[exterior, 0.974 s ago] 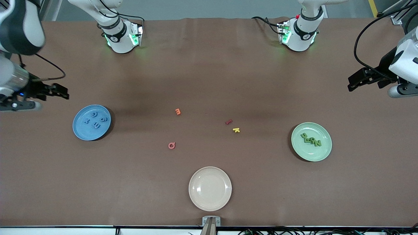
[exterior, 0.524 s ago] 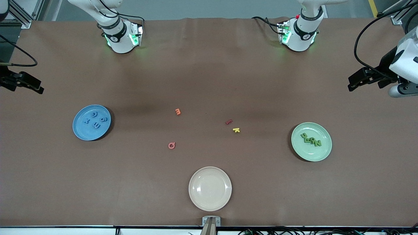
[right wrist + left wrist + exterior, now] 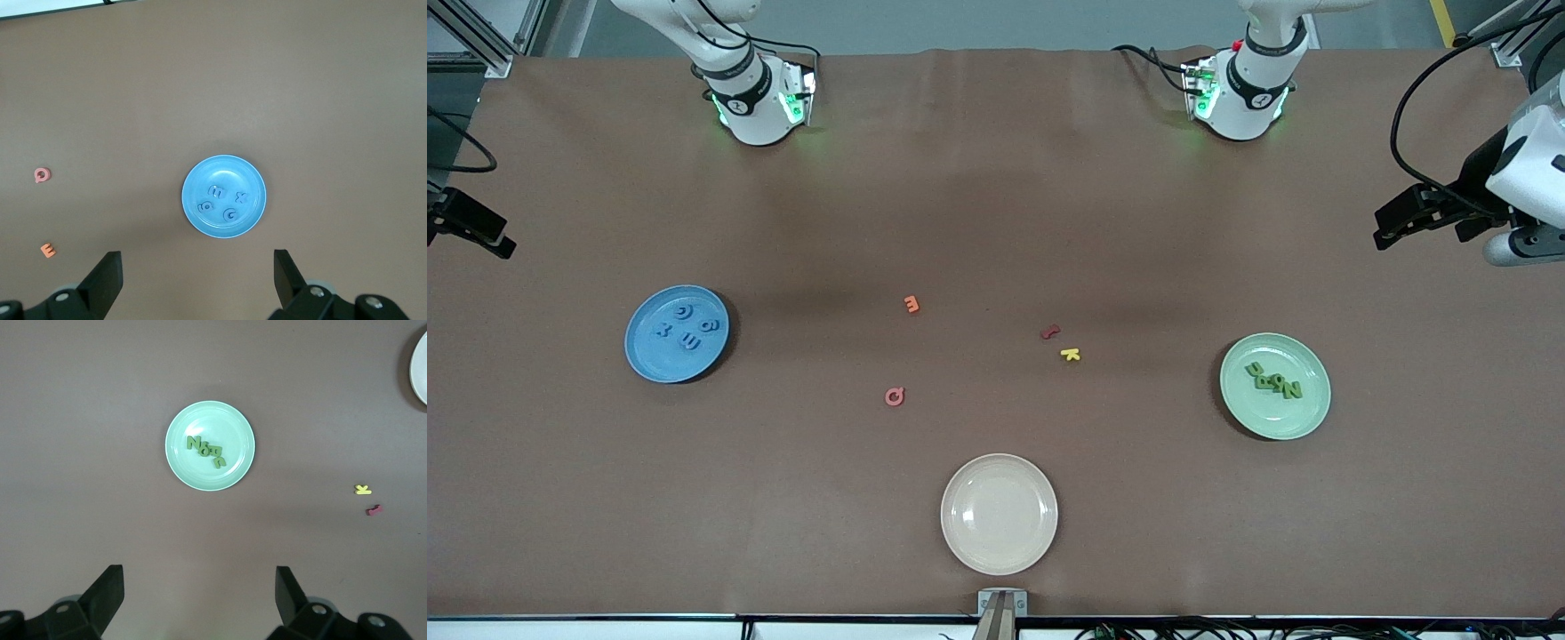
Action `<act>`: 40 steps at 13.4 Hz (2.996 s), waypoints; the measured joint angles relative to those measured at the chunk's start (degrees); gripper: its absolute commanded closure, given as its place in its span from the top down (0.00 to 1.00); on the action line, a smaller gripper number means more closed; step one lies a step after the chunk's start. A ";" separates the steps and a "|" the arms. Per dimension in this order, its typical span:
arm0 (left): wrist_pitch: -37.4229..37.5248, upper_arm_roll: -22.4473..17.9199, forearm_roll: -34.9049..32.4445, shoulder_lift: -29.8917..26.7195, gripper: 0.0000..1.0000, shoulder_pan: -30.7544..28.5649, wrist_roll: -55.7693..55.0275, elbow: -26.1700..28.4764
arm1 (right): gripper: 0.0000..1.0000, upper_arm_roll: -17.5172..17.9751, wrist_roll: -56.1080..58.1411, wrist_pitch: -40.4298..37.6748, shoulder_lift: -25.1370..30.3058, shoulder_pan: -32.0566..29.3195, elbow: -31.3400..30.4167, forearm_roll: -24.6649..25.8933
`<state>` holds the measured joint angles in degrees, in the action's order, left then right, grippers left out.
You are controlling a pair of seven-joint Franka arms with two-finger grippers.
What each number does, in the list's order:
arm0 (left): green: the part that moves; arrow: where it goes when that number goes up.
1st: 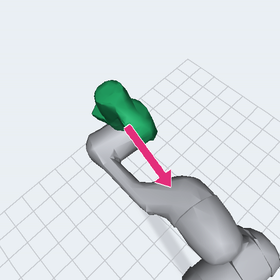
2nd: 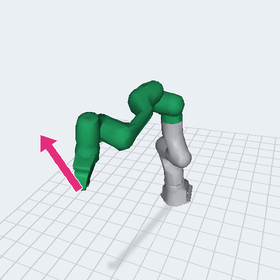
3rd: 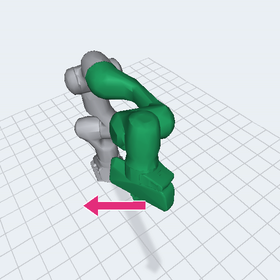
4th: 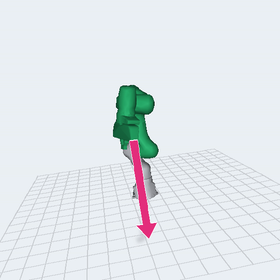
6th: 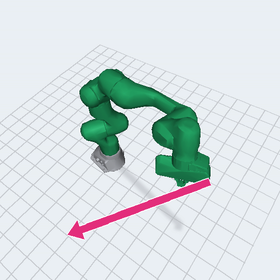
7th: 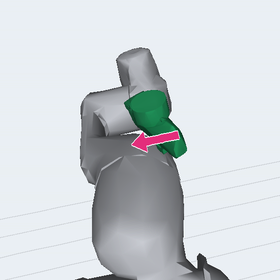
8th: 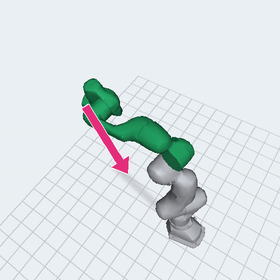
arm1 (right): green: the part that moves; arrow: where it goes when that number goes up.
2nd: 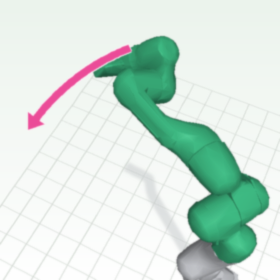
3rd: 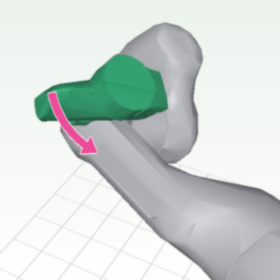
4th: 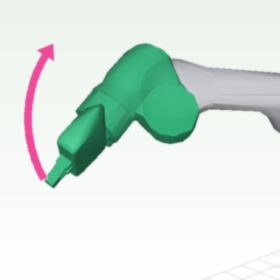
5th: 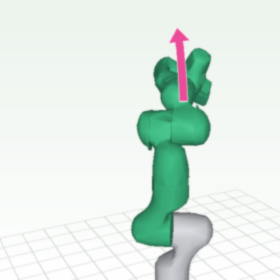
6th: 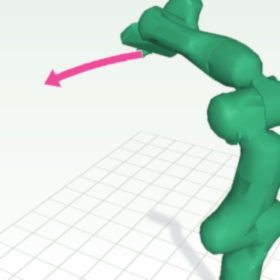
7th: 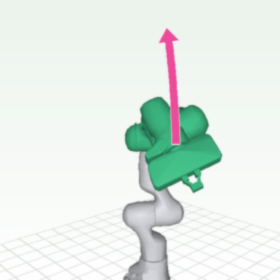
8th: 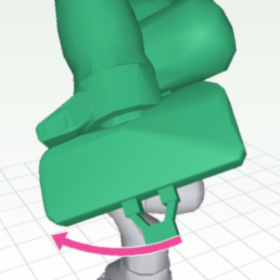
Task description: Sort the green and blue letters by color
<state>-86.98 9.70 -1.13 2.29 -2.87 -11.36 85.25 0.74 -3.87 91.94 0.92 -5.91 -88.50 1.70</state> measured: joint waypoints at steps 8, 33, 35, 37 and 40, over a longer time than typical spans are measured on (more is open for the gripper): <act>-0.04 0.00 0.00 0.00 1.00 -0.01 0.00 0.00 | 1.00 0.04 -0.06 0.05 -0.04 0.00 0.92 -0.04; -0.48 -0.06 0.00 0.00 1.00 -0.26 1.79 -0.40 | 1.00 0.35 -0.06 -2.07 -0.06 0.00 2.45 -0.14; -0.49 -0.06 0.00 0.00 1.00 -0.19 1.95 -0.52 | 1.00 0.36 -0.06 -2.08 -0.06 0.00 2.45 -0.14; -0.50 -0.03 0.00 0.00 1.00 -0.08 1.96 -0.62 | 1.00 0.43 -0.06 -2.10 -0.06 0.00 2.45 -0.16; -0.50 -0.03 0.00 0.00 1.00 -0.05 1.98 -0.64 | 1.00 0.70 -0.06 -2.10 -0.06 0.04 2.45 -0.19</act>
<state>-87.47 9.68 -1.13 2.29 -2.92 -9.38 84.61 1.44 -3.93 89.84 0.86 -5.86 -86.05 1.51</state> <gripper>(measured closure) 0.000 0.000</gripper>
